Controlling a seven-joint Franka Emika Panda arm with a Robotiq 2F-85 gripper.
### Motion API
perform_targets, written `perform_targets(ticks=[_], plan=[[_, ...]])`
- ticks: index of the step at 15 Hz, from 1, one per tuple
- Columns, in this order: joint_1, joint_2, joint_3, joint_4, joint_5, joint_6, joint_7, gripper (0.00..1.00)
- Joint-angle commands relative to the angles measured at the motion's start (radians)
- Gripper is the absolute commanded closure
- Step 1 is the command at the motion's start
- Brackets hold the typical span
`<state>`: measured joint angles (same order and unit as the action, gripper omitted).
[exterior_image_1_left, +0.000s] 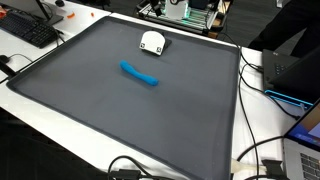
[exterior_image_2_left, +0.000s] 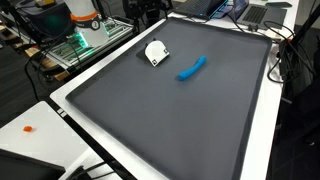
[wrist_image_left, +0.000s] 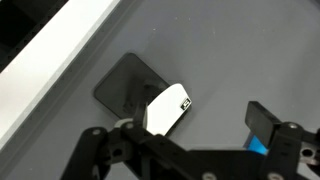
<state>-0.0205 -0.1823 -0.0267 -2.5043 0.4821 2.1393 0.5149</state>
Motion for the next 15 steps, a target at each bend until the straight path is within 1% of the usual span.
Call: perform_targets(ticks=[1,2,4,5,9,15], plan=[[-0.003,0.010,0.032,-0.039,0.025,0.048,0.137,0.00],[-0.002,0.013,0.037,-0.045,0.025,0.055,0.176,0.00],[0.004,0.021,0.039,-0.055,0.047,0.060,0.212,0.00],[0.008,0.026,0.039,-0.064,0.066,0.076,0.204,0.00],[0.015,0.058,0.052,-0.086,0.096,0.136,0.271,0.00],[0.033,0.120,0.068,-0.097,0.110,0.237,0.318,0.00]])
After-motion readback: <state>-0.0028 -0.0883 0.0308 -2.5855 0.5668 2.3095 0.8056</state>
